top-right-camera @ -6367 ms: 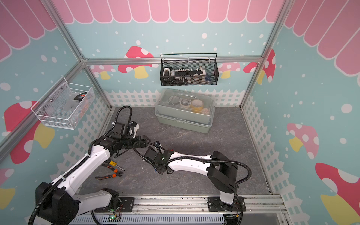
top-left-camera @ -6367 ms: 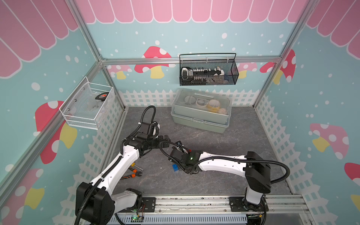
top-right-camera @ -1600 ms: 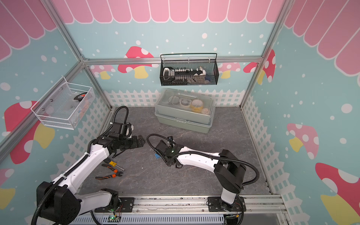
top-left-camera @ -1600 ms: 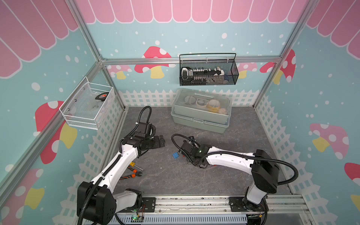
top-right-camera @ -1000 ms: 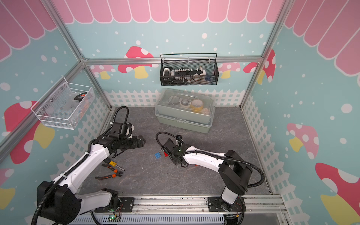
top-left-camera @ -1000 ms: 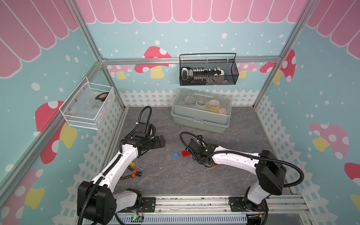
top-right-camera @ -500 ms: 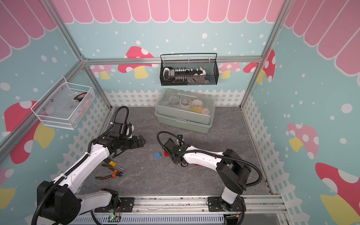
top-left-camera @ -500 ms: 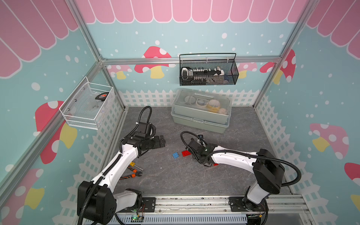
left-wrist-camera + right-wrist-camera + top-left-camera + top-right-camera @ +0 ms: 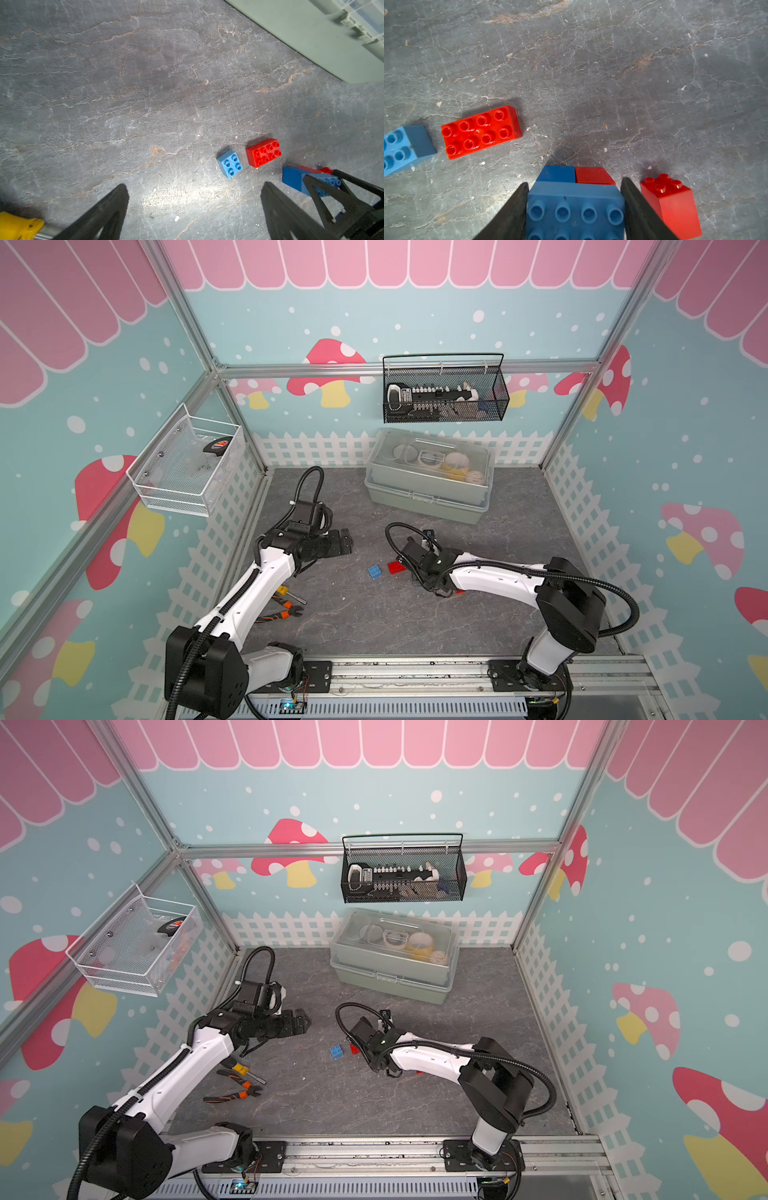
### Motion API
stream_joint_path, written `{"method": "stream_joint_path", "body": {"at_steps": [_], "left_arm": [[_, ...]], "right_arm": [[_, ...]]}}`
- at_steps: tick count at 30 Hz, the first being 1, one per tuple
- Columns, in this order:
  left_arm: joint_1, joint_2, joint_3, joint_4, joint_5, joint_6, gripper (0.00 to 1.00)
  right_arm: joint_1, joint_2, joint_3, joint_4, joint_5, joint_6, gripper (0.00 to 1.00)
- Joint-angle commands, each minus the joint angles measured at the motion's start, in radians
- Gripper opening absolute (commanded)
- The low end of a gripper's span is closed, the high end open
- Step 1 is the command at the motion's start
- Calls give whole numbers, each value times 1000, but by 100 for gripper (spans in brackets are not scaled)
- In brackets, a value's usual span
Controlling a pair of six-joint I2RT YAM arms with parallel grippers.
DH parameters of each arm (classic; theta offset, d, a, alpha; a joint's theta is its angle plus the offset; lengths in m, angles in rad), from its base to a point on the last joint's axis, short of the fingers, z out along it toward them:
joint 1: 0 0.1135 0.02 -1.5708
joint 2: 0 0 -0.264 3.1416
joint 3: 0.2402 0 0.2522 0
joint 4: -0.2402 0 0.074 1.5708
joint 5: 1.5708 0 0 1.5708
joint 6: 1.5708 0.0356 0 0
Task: Assemble a giraffe with lego
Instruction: Assemble the lego brick with the lego brick.
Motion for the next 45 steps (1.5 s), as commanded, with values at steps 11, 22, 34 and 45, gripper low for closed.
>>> {"method": "stream_joint_path", "body": {"at_steps": [11,22,34,45], "left_arm": [[7,9,21,-13,10,1,99],[7,8,19,-14,8,0,99],[7,8,19,-13,8,1,99],[8,8,20,-13,9,0,99]], "right_arm": [[22,25,75,-33,19,-13,39],[21,48,54,-7,12,2,39],[22,48,18,16,-5,25,39],[45,25,-7,18,18,49,39]]}}
